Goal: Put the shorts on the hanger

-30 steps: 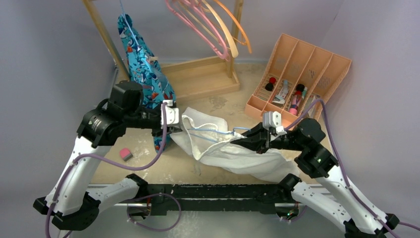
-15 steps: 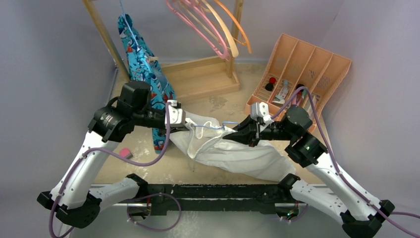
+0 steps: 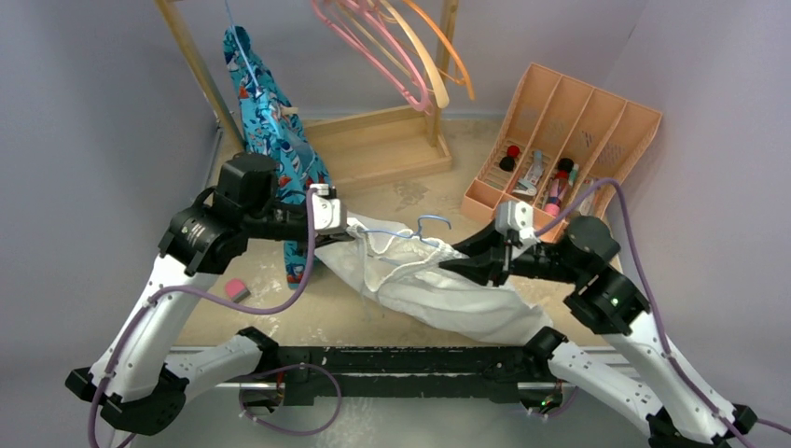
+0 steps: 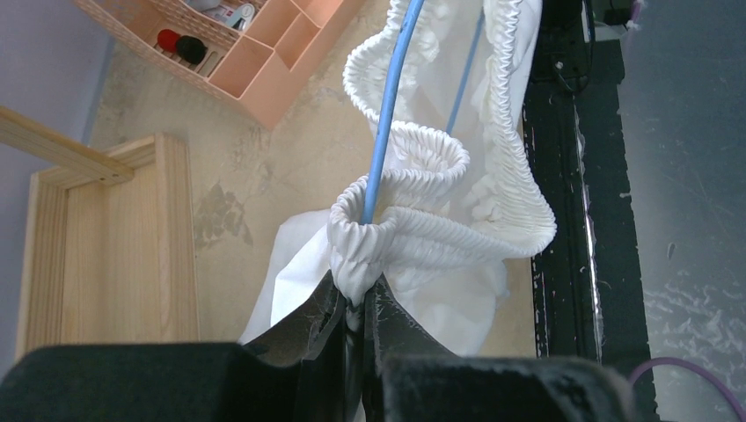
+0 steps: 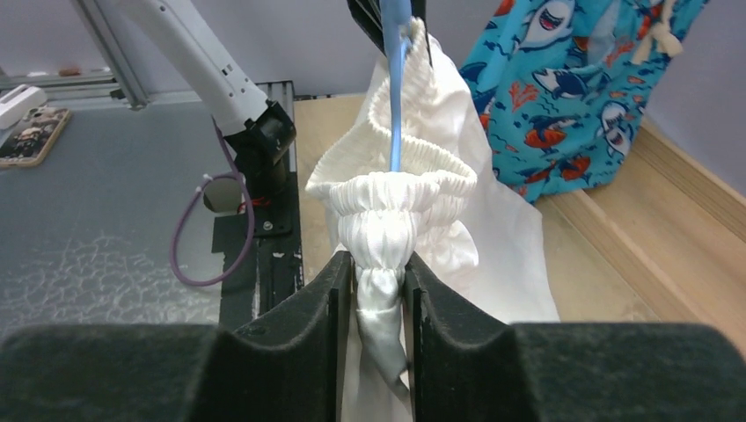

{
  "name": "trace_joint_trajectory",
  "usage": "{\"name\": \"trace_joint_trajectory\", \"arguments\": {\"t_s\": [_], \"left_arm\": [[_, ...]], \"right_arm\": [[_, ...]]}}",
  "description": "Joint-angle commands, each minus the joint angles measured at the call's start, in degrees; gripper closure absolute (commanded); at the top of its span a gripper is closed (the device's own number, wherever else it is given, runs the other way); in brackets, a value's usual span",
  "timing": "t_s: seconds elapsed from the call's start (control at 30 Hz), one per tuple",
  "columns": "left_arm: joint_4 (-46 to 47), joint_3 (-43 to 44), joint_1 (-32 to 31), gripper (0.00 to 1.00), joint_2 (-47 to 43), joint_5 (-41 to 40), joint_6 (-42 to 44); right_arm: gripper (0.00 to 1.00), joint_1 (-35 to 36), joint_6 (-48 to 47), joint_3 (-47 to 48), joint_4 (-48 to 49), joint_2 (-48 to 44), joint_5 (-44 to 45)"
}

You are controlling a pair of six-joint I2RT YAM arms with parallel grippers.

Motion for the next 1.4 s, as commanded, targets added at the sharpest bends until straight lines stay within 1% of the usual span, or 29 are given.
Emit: {"name": "trace_joint_trajectory", "arguments": {"t_s": [0.0, 0.17, 0.23, 0.33, 0.47, 0.5, 0.57, 0.6, 0.67, 0.7, 0.8, 0.93, 1.07, 1.17, 1.27, 1.37], "left_arm": [[6.60, 1.04, 0.10, 1.00, -4.37, -2.24, -6.01], [10.37, -1.89, 0.09, 1.00, -7.26, -2.31, -9.99], [10.99, -2.38, 0.09, 1.00, -8.04, -3.28, -11.73], [10.54, -1.88, 0.09, 1.00, -8.68, -6.02, -14.10], [10.18, -1.04, 0.10, 1.00, -9.84, -11.64, -18.08], [10.22, -1.03, 0.10, 1.00, -10.24, -13.07, -19.49], [10.55, -1.01, 0.14, 1.00, -10.95, -16.37, -22.68], [10.54, -0.99, 0.12, 1.00, -11.43, -17.78, -23.96], [10.15, -0.89, 0.16, 1.00, -11.98, -20.07, -26.70], [9.93, -0.79, 0.10, 1.00, -12.16, -21.32, -28.68], [8.14, 0.98, 0.09, 1.00, -11.65, -26.76, -34.87], [5.60, 3.26, 0.10, 1.00, -10.77, -35.75, -39.33], [10.54, 2.57, 0.12, 1.00, -13.23, -46.27, -45.55], [12.67, 2.91, 0.09, 1.00, -13.71, -49.75, -51.87], [13.49, 4.12, 0.17, 1.00, -11.74, -48.73, -56.01], [13.22, 5.76, 0.10, 1.00, -9.23, -50.91, -59.71]], "right_arm": [[0.77, 0.12, 2.19, 0.96, -4.77, -5.51, 6.35], [0.78, 0.18, 3.65, 1.19, -4.27, -4.87, 9.85], [0.73, 0.16, 4.04, 2.02, -3.75, -4.13, 11.54], [0.61, 0.12, 4.95, 3.50, -2.62, -3.58, 14.83], [0.44, 0.20, 6.17, 6.50, -2.30, -3.65, 19.71], [0.40, 0.20, 6.58, 7.22, -2.13, -3.74, 20.86], [0.30, 0.12, 7.01, 8.89, -2.06, -3.84, 22.14], [0.24, 0.13, 7.07, 9.69, -2.30, -3.77, 22.85], [0.05, 0.14, 7.16, 11.55, -3.23, -3.54, 24.52], [0.02, 0.15, 7.24, 12.31, -3.69, -3.41, 25.65], [0.01, 0.15, 7.35, 13.81, -5.15, -2.97, 29.79], [0.01, 0.16, 7.43, 15.20, -5.92, -2.24, 33.91], [0.01, 0.12, 7.38, 15.46, -4.08, -2.05, 35.16], [0.01, 0.14, 7.87, 15.58, -2.91, -1.66, 36.63], [0.01, 0.20, 7.96, 16.39, -2.77, -0.54, 37.82], [0.02, 0.19, 7.82, 17.07, -1.74, -0.06, 38.71]]}}
